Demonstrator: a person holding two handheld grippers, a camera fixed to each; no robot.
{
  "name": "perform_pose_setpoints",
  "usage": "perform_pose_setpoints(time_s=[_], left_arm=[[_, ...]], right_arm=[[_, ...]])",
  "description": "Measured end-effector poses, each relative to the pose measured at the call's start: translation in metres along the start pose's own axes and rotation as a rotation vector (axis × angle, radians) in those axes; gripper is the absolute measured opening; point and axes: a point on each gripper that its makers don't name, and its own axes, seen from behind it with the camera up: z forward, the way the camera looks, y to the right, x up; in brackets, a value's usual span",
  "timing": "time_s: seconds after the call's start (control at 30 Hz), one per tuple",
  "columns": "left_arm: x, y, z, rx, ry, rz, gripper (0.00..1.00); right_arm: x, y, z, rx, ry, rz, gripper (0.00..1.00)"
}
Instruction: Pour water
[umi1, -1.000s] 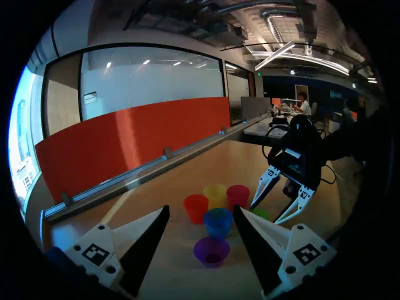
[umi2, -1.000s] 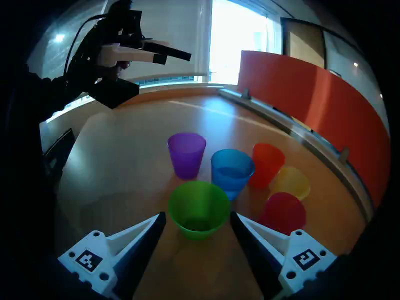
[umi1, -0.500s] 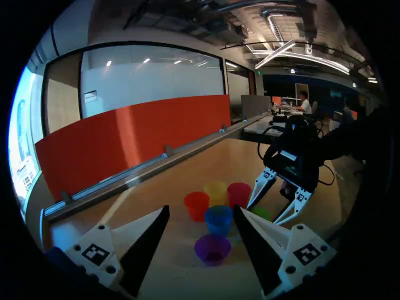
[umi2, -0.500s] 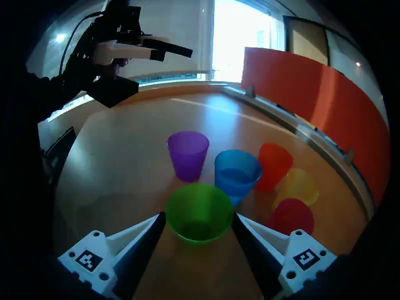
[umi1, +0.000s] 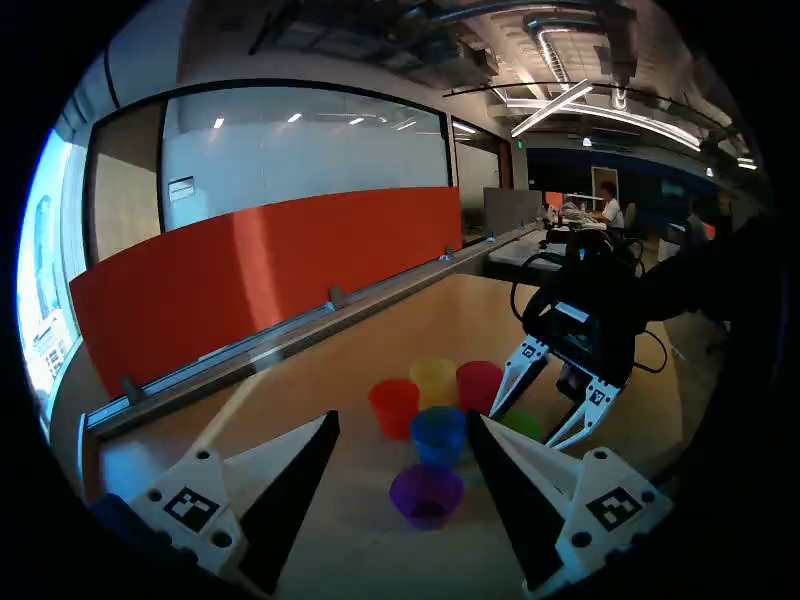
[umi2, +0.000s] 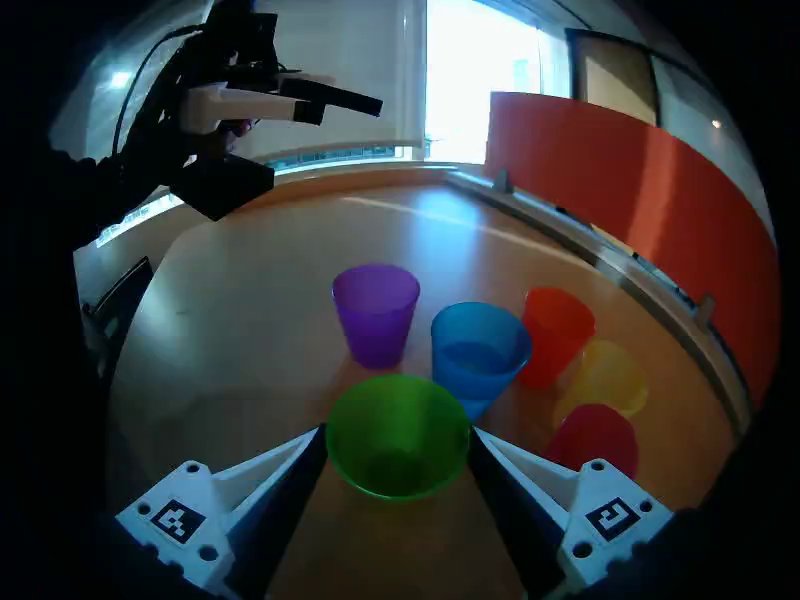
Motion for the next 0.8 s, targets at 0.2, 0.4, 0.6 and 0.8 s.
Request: perform_pose_setpoints(time_s=[0.2, 0.4, 0.6, 0.8], left_arm=[[-0.002, -0.001, 0.0, 0.002, -0.003, 0.0, 0.94], [-0.002, 0.0, 0.0, 0.002, -0.004, -0.001, 0.94], [-0.002, 0.001, 0.001, 0.0, -0.007, 0.0, 0.93], [0.0, 0.003, 0.003, -0.002, -0.01, 0.005, 0.93]], right_arm=[[-0.002, 0.001, 0.001, -0.007, -0.009, 0.004, 0.93], [-0.002, 0.003, 0.0, -0.011, -0.006, 0.008, 0.92], [0.003, 0.004, -0.006, -0.018, 0.015, 0.009, 0.92], [0.013, 0.004, -0.018, -0.025, 0.055, 0.009, 0.92]])
